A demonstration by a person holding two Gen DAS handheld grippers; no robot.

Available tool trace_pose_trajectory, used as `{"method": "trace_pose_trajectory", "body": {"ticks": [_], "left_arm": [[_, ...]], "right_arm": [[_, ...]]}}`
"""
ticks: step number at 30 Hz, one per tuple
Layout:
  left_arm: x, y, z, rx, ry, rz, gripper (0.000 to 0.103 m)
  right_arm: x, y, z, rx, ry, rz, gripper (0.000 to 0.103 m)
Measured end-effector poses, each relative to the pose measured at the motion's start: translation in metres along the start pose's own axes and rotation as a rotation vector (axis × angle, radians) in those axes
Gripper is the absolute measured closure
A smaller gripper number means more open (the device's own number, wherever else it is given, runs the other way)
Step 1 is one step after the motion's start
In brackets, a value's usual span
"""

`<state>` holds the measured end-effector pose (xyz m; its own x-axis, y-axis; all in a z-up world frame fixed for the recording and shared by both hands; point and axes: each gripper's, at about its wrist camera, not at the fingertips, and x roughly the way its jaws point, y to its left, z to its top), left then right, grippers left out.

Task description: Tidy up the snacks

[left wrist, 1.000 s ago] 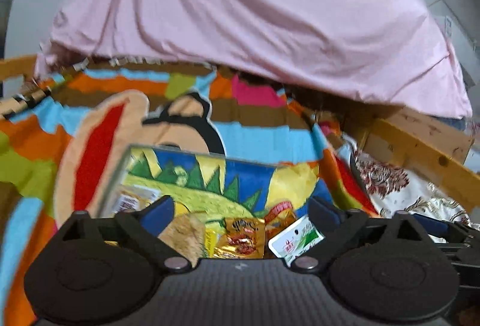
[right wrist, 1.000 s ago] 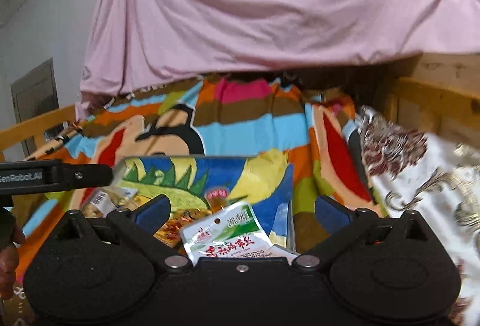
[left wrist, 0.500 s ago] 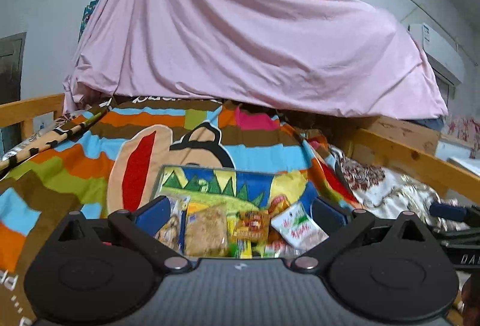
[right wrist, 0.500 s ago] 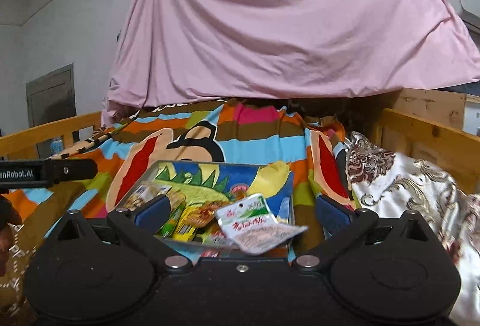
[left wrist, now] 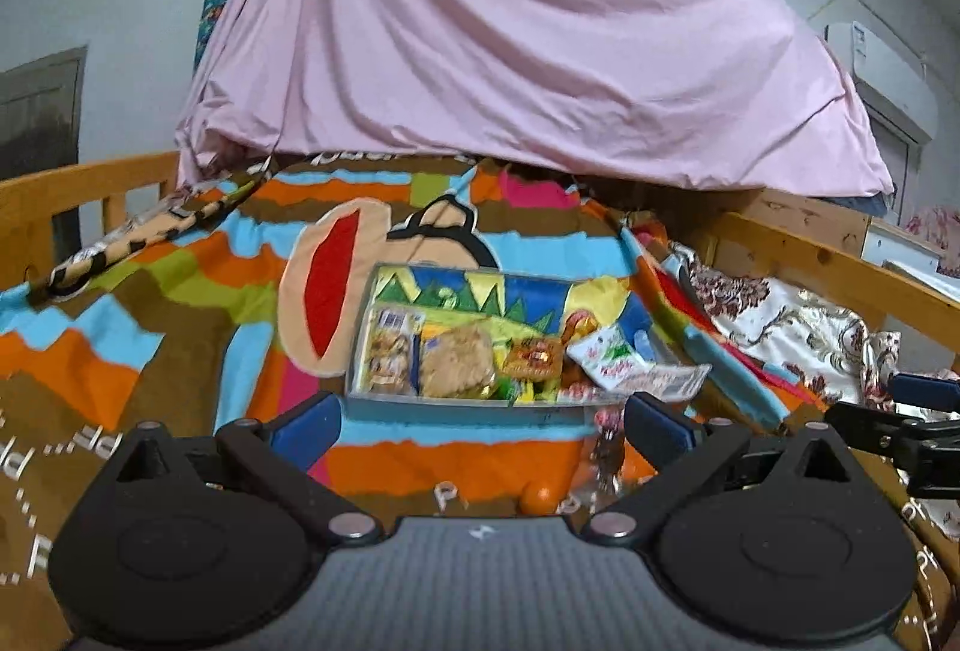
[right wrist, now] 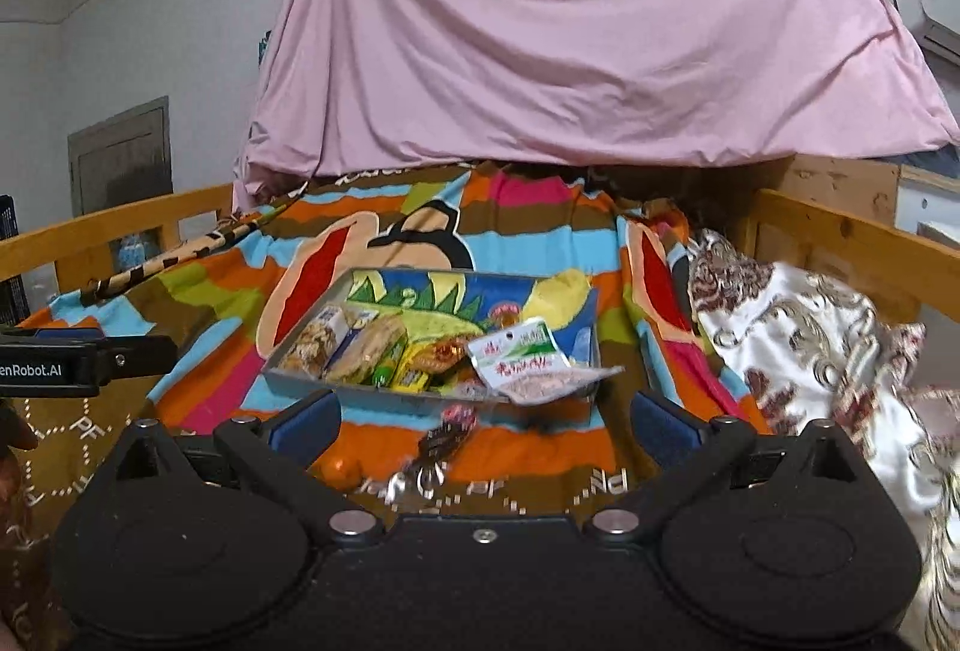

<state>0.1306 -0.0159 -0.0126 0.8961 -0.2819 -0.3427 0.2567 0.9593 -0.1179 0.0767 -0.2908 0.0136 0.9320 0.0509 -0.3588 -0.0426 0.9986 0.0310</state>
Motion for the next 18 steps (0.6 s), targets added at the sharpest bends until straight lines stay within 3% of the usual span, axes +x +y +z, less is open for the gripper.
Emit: {"method": "trace_pose_trajectory", "body": {"ticks": [11,18], "left_arm": [[-0.018,0.006,-0.015,-0.004,0.062,0.049,0.0],[-0.021,0.012,-0.016,-0.042,0.102,0.076,0.0]], "right_arm": [[-0.013,0.011,-0.019,-0.003,0.077,0.002,0.001],[-0.015,0.009,-0.02,0.016,0.075,-0.02,0.001]]}}
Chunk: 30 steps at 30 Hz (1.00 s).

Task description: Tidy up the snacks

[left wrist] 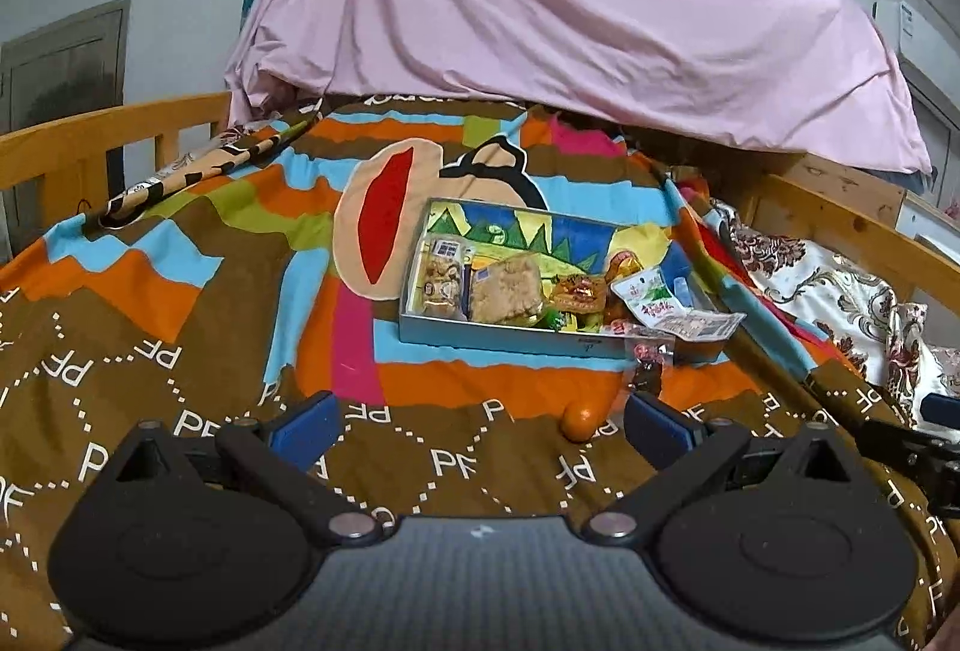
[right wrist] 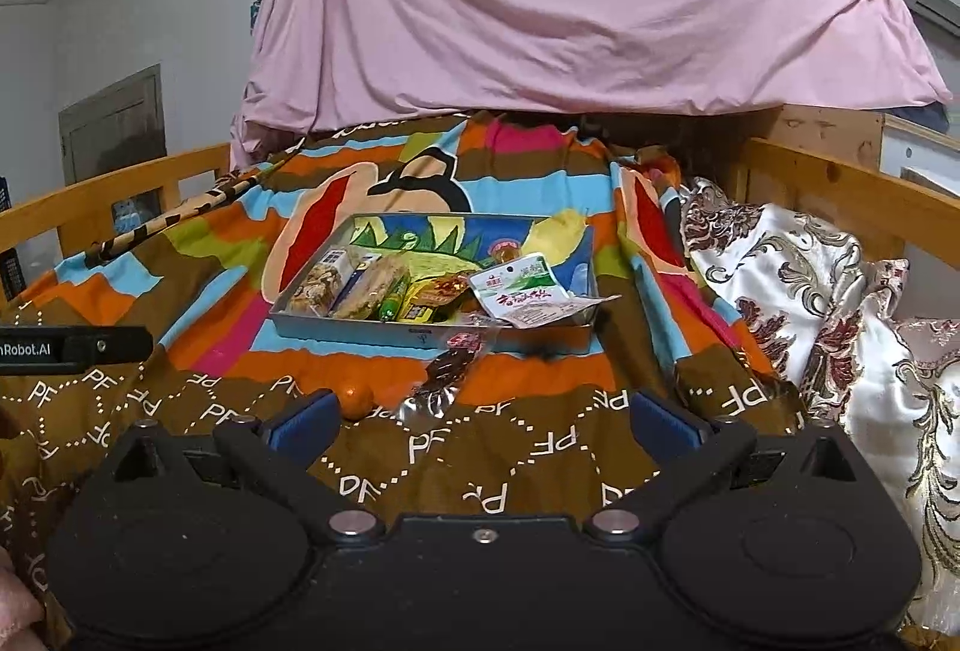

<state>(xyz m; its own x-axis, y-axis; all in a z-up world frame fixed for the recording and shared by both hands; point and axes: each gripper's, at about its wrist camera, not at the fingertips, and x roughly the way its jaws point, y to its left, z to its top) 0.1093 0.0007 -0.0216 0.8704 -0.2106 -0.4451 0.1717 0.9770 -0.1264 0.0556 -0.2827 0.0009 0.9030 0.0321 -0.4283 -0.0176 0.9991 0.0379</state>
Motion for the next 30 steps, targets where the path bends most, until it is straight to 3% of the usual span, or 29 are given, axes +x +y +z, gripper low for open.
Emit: {"method": "trace_pose_trajectory", "body": {"ticks": [13,30], "left_arm": [[0.018,-0.009,0.002,0.051,0.038,-0.01,0.0],[0.064,-0.023,0.005,0.263,0.064,-0.051,0.0]], "right_arm": [[0.011,-0.001,-0.002,0.002,0.037,-0.023,0.001],[0.04,0.002,-0.004,-0.035,0.078,-0.036,0.001]]}}
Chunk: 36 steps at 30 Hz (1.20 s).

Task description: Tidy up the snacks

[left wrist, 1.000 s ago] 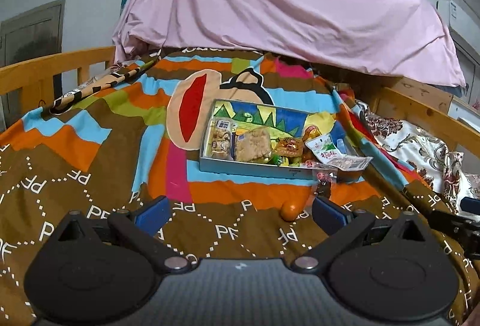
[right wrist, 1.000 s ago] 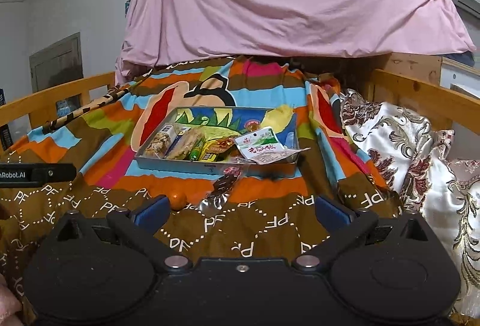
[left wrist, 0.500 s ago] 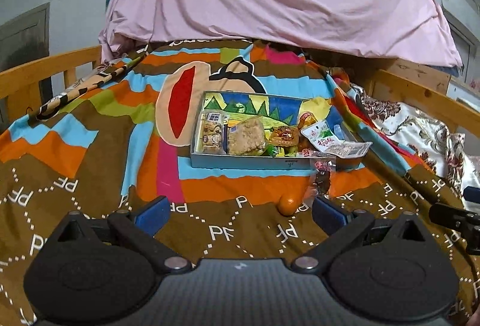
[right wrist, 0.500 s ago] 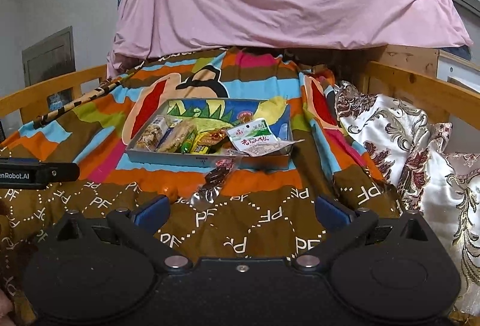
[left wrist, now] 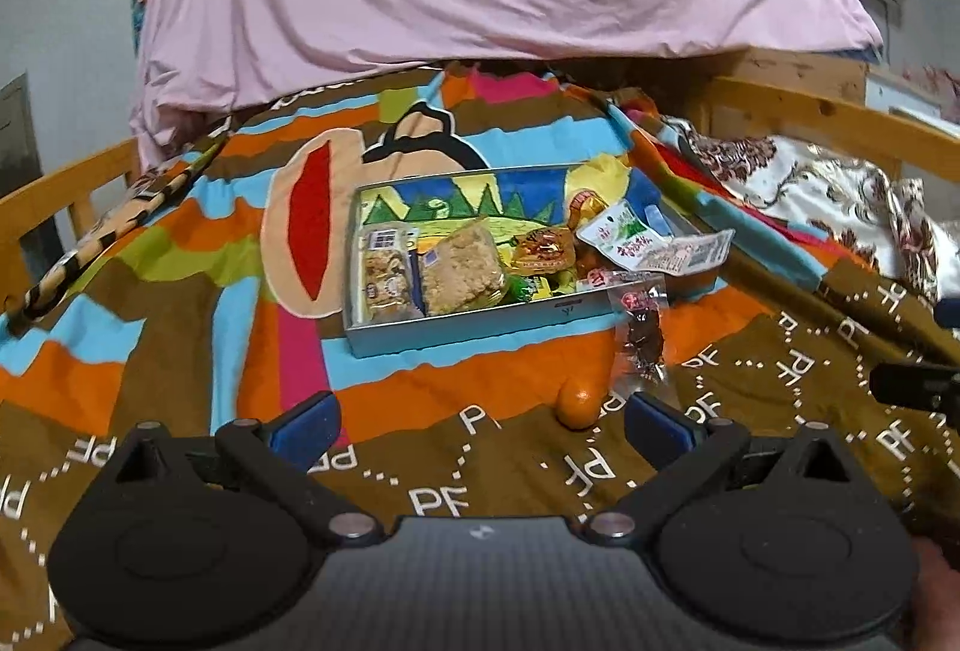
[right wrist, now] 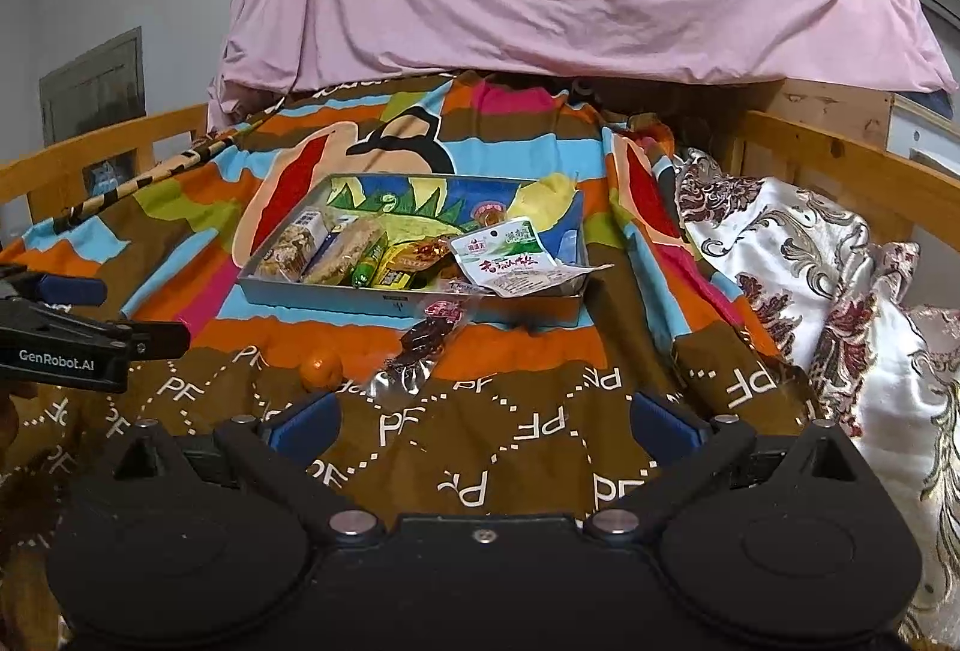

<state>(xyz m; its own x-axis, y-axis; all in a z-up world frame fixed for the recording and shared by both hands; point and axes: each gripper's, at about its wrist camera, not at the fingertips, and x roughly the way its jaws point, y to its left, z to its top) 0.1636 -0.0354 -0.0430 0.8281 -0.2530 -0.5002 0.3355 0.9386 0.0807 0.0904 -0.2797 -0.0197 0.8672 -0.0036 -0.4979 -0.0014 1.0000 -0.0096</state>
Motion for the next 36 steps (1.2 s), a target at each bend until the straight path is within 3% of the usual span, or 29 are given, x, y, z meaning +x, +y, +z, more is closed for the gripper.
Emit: {"method": "trace_pose_trajectory", "body": {"ticks": [14,36], "left_arm": [[0.029,0.0,-0.005,0.02,0.027,-0.026,0.0],[0.098,0.005,-0.006,0.065,0.072,-0.078,0.0]], "right_arm": [[0.022,0.0,0.002,-0.004,0.004,-0.007,0.001],[0.146,0.009,0.034,-0.001,0.028,0.117,0.001]]}}
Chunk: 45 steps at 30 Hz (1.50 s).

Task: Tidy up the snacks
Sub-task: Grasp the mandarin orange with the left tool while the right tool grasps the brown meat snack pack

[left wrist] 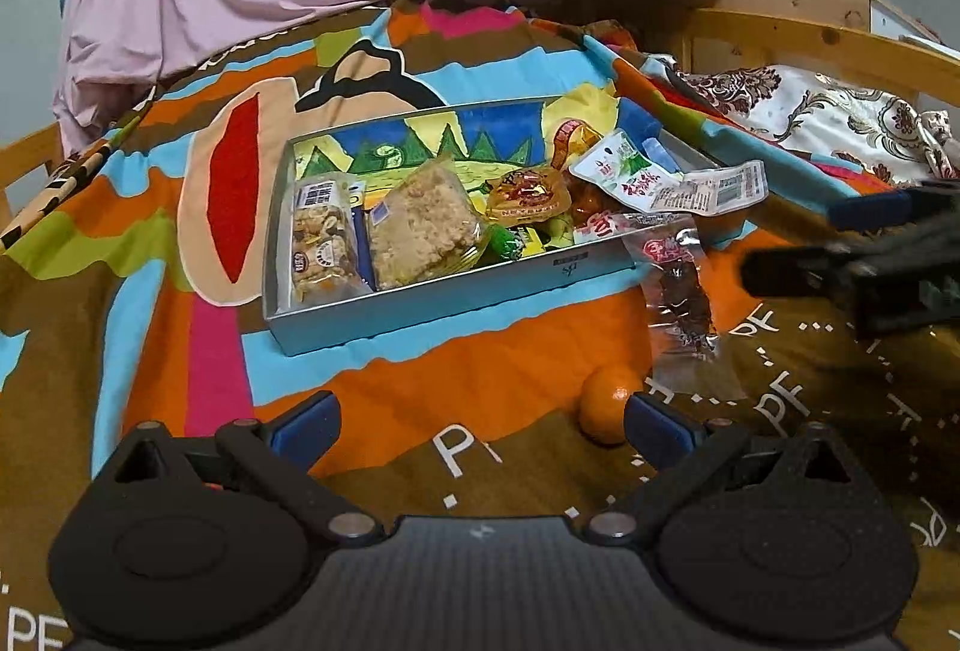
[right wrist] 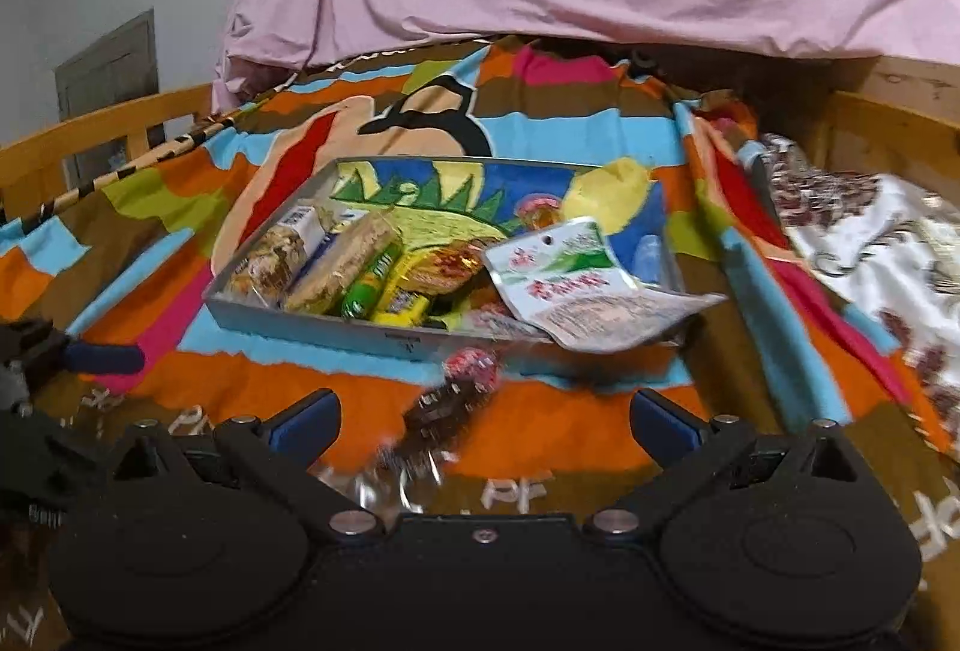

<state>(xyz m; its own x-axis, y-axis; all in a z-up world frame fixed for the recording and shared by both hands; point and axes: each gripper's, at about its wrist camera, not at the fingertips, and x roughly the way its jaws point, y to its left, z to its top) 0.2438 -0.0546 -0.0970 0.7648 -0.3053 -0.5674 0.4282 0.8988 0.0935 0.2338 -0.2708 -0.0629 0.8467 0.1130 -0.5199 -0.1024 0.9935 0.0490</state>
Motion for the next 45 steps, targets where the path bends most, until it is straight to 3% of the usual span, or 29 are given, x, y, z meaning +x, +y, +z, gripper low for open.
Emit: {"method": "trace_pose_trajectory", "body": {"ticks": [11,16,21,26,27,30,35,37,45], "left_arm": [[0.021,0.0,-0.003,0.046,0.032,-0.079,0.001],[0.023,-0.004,-0.005,0.081,0.029,-0.137,0.001],[0.023,-0.008,-0.003,0.099,0.005,-0.189,0.008],[0.029,-0.012,0.001,0.094,0.021,-0.239,0.025],[0.031,-0.012,0.001,0.09,0.025,-0.25,0.027],[0.035,-0.013,0.003,0.074,0.036,-0.278,0.042],[0.037,-0.016,0.002,0.081,0.06,-0.272,0.068],[0.036,-0.016,0.002,0.072,0.066,-0.279,0.072],[0.034,-0.012,0.006,0.004,0.099,-0.269,0.073]], "right_arm": [[0.059,-0.009,0.004,0.06,0.122,0.101,0.001],[0.067,-0.003,0.001,0.032,0.164,0.127,0.013],[0.067,0.004,-0.002,-0.002,0.18,0.144,0.022],[0.064,0.001,-0.003,0.019,0.182,0.135,0.038],[0.063,0.0,-0.003,0.028,0.184,0.129,0.045],[0.062,-0.004,-0.004,0.063,0.188,0.136,0.055],[0.056,-0.004,-0.006,0.086,0.195,0.136,0.06],[0.052,-0.004,-0.006,0.094,0.2,0.137,0.06],[0.024,-0.013,-0.007,0.151,0.232,0.132,0.061]]}}
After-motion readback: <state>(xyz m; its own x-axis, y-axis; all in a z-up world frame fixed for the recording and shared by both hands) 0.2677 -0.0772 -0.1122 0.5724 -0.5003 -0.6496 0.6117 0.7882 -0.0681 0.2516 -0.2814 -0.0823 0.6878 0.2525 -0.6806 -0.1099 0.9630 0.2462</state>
